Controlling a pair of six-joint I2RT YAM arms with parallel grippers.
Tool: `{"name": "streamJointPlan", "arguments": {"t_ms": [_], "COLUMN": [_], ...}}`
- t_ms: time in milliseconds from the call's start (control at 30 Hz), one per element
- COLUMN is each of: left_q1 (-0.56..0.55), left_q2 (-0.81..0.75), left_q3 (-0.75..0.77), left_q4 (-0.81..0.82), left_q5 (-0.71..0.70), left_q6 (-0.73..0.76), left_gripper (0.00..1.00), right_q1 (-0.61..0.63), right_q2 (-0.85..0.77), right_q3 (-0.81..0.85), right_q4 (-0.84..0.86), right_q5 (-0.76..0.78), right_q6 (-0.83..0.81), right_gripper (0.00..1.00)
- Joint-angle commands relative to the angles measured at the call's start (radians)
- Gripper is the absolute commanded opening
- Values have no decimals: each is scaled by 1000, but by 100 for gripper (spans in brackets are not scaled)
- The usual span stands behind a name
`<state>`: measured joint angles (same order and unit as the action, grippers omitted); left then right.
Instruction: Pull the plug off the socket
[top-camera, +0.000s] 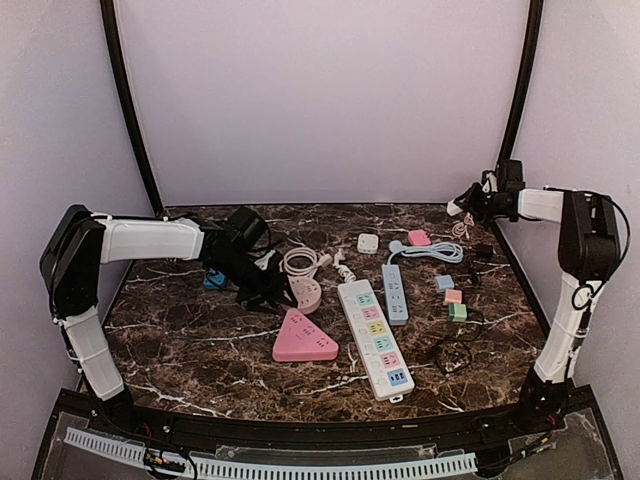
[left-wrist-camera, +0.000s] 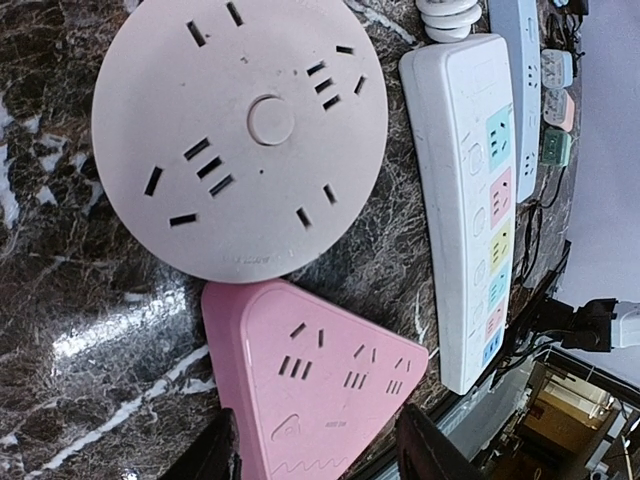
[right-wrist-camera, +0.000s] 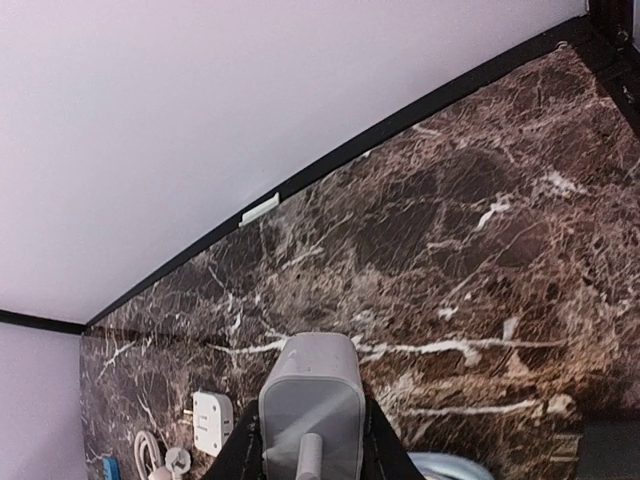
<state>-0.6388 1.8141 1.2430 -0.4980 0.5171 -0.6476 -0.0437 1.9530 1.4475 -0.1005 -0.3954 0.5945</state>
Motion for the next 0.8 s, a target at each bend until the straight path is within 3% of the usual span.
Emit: {"name": "streamJointPlan", "arguments": {"t_ms": [0,400,767], "left_q1": [-4,-4,-4], "left_q2": [-69,-82,-60], "left_q3": [-17,-34,-33], "left_q4": [24,47,69], "left_q5": [-7,-7,5], "left_q6": [-16,-35,-47], "left_gripper": [53,52,52], "right_q1": [-51,-106,-116], "right_q2": [87,336,362], "right_q3": [103,317,297], "right_q4": [90,39,35], "right_q5": [-90,-182,-219], "right_q6": [81,136,154], "right_gripper": [15,16,25]}}
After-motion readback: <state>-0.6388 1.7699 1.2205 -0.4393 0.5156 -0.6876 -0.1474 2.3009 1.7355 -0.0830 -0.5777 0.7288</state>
